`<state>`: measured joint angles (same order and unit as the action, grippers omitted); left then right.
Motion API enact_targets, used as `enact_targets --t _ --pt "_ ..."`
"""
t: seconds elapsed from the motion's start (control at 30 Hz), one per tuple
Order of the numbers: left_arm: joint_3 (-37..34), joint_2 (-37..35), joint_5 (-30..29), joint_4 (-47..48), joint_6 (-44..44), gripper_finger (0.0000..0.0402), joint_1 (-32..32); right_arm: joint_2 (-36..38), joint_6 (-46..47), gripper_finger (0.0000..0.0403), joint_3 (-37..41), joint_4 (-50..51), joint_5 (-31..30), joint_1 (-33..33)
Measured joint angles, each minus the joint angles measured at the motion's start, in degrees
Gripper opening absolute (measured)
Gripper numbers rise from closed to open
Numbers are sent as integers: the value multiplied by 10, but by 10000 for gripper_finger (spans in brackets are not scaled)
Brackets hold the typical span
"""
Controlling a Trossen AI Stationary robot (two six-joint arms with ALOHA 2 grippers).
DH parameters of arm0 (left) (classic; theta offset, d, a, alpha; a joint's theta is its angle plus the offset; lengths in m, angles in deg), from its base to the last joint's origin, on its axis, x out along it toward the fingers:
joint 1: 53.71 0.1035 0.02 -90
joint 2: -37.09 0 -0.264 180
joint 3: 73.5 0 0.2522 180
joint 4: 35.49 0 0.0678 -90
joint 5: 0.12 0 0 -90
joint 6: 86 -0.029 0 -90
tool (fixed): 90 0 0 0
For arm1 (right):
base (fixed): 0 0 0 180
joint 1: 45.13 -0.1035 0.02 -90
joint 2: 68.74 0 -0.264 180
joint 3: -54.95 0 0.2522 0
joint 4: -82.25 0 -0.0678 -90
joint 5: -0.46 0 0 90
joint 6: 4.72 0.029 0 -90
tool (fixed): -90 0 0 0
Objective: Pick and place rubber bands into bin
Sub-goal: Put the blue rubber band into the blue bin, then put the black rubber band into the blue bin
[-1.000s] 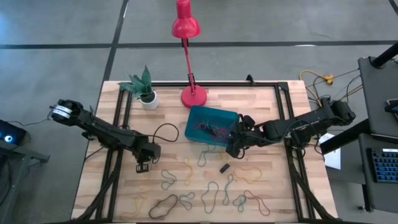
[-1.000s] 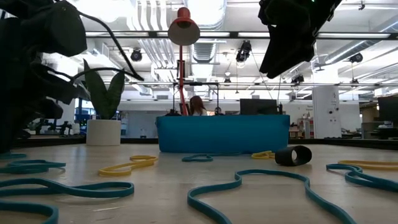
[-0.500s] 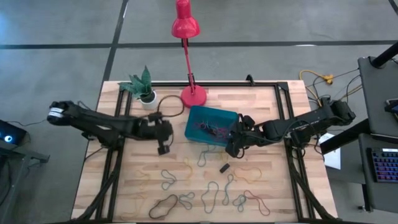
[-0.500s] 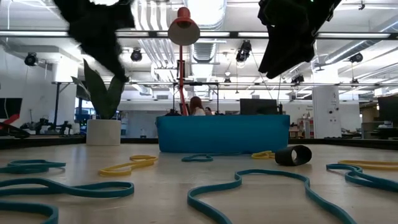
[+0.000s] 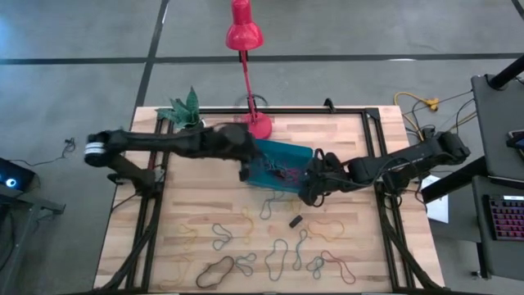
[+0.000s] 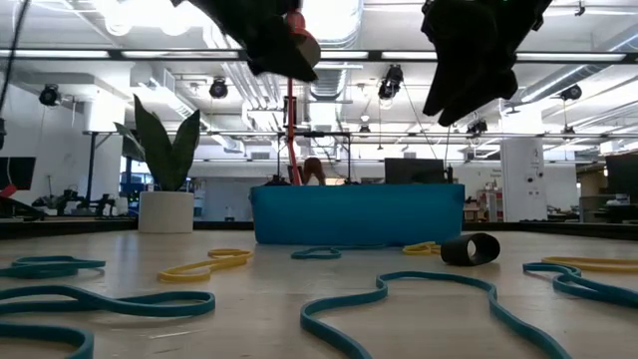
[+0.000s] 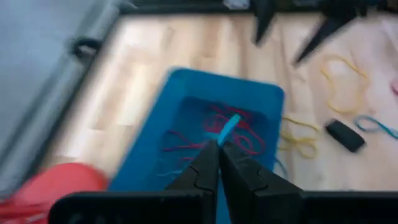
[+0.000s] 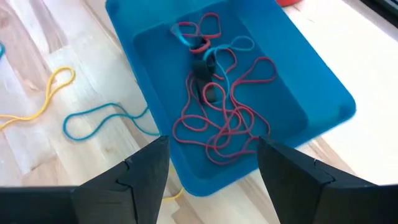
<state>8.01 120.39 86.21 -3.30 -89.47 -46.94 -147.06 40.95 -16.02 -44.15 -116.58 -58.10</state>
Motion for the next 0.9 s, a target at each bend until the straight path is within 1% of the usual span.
enact_targets --t 0.07,0.17,0.27,0.37,0.43,0.57,0.63,0.77,0.83,0.9 --pt "13 47 -2 -3 1 0 1 3 12 226 0 10 0 -2" --pt "31 108 -35 21 8 8 5 5 20 226 0 15 0 -7" --pt "63 157 -34 77 59 36 9 5 20 226 0 20 0 -14" --pt "92 173 -24 126 74 76 8 5 20 226 0 20 0 -18" --pt "104 167 -24 132 75 104 4 5 22 226 0 21 1 -19" --pt "110 132 -28 131 72 153 3 5 37 226 0 43 2 -19" --pt "109 107 -28 144 71 170 4 5 41 226 0 49 25 -19" --pt "91 59 -28 195 46 182 3 4 12 226 2 48 125 -27" --pt "67 33 -21 205 25 182 -1 2 -17 226 5 49 150 -41" --pt "42 10 -1 216 14 182 -7 1 -51 226 11 50 154 -61"
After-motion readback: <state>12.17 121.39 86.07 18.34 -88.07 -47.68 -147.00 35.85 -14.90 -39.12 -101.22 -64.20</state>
